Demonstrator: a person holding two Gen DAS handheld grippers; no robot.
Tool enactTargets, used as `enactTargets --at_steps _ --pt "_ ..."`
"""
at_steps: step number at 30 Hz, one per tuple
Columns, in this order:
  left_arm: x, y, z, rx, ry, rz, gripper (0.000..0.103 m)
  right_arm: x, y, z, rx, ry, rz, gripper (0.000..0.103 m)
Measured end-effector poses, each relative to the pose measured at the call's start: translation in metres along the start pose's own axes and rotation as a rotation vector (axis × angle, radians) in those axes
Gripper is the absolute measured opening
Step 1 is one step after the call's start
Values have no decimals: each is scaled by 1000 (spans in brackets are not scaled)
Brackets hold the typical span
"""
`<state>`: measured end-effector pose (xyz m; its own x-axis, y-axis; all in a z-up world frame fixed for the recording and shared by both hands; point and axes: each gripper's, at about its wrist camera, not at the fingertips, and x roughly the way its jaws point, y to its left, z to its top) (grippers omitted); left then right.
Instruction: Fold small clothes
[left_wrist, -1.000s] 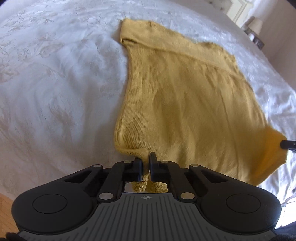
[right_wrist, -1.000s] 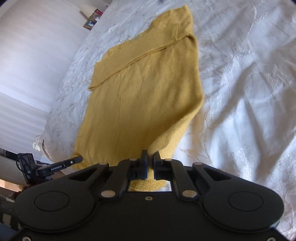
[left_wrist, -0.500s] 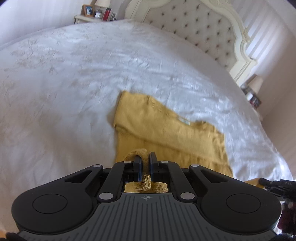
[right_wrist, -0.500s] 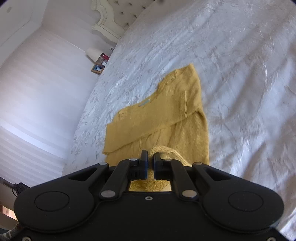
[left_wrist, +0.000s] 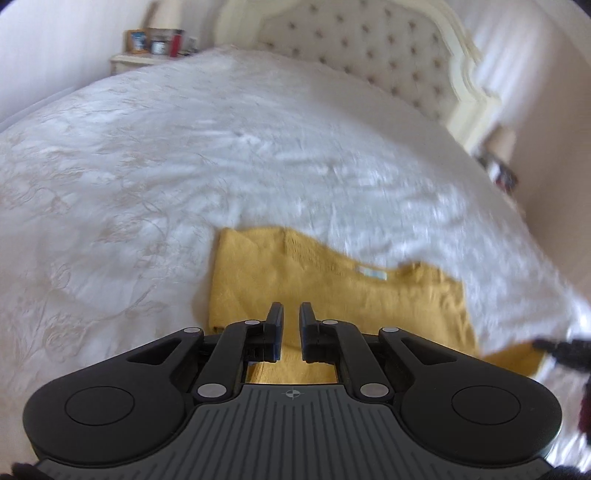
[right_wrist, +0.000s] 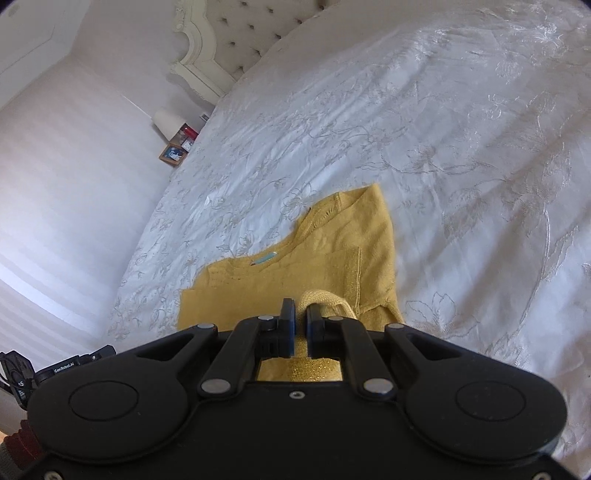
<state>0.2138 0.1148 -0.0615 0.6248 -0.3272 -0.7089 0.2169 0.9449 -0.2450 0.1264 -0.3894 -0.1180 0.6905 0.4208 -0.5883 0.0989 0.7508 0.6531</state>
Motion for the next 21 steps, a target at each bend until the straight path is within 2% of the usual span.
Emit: enactTargets --at_steps 2,6,10,16,21 --pt "11 -4 -9 73 57 3 34 3 1 -3 12 0 -35 15" --pt "29 -2 -30 91 137 -34 41 7 1 -14 48 2 -82 15" --pt "47 1 -37 84 183 -18 43 11 3 -22 68 14 -114 15" --pt "61 9 -30 68 187 45 44 12 9 -26 77 10 -136 15" --pt "75 17 -26 38 235 13 44 15 12 -25 78 10 -135 15"
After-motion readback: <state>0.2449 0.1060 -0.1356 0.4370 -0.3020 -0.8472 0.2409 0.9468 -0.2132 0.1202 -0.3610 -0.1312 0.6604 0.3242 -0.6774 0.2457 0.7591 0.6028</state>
